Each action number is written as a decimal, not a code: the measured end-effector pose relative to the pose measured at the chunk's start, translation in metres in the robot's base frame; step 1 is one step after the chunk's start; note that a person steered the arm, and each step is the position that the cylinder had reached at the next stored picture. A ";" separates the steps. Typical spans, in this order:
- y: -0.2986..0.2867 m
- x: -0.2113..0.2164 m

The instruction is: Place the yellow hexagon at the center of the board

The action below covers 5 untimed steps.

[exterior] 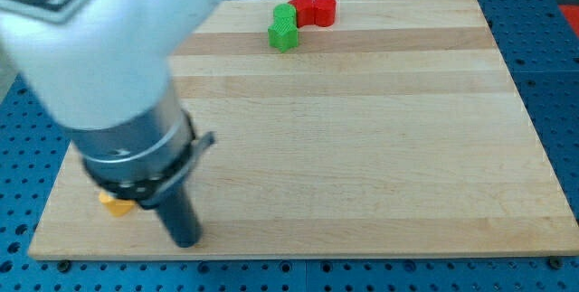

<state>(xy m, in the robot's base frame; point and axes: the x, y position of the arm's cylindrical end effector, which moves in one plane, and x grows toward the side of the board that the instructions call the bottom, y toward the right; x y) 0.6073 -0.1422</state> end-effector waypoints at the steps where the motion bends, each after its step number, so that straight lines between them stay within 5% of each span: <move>1: -0.049 0.000; 5: -0.099 -0.053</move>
<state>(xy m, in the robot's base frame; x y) 0.5547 -0.2412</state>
